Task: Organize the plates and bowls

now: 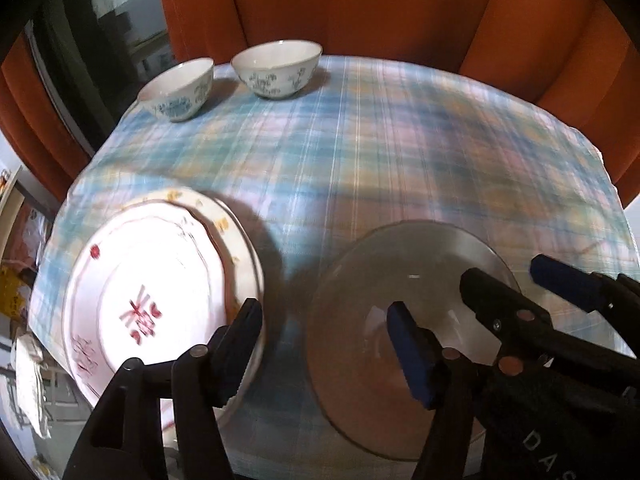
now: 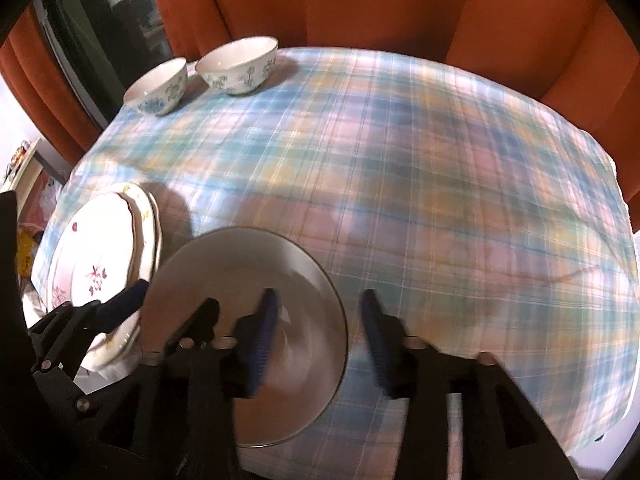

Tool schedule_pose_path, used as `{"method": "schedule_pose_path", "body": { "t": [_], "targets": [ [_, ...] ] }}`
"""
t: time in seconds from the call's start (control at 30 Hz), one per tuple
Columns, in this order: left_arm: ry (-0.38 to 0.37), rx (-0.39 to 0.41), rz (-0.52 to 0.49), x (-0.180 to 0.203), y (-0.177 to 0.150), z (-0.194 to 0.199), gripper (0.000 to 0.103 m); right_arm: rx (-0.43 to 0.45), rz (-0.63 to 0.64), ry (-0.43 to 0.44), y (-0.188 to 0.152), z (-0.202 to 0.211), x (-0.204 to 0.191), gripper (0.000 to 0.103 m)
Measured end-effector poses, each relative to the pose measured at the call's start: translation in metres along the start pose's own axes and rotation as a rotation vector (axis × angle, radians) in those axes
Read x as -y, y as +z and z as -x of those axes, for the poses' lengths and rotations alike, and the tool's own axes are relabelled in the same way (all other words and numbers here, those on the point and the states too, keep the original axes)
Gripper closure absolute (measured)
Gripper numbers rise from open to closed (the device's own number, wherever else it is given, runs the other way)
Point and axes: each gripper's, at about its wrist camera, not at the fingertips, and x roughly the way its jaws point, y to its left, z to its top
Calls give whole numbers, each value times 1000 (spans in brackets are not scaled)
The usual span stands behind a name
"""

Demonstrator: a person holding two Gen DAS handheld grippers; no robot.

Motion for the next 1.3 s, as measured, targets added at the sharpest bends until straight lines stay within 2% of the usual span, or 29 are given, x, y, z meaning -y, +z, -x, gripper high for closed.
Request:
{"method": "schedule_pose_path", "body": {
  "t": [0.1, 0.23, 0.4, 0.6, 0.9, 1.3],
  "targets": [
    [-12, 23, -17, -10, 6, 7, 31, 28, -13, -14, 3, 9, -5, 39],
    [-35, 62, -37, -28, 10, 18, 31, 66, -21, -44, 8, 21, -19, 33],
    [-59, 97, -48, -58, 15, 29, 31, 120, -11, -74, 14, 36, -51, 33],
    [-83, 128, -41, -104, 24, 37, 31, 148, -50, -23, 25, 40, -91, 33],
    [-87, 123, -26, -168, 38, 33, 31, 149, -57, -28, 45, 31, -156, 33],
    [-60, 127, -40, -229, 80, 7, 31, 164, -113, -46, 87, 2, -215, 33]
  ]
}}
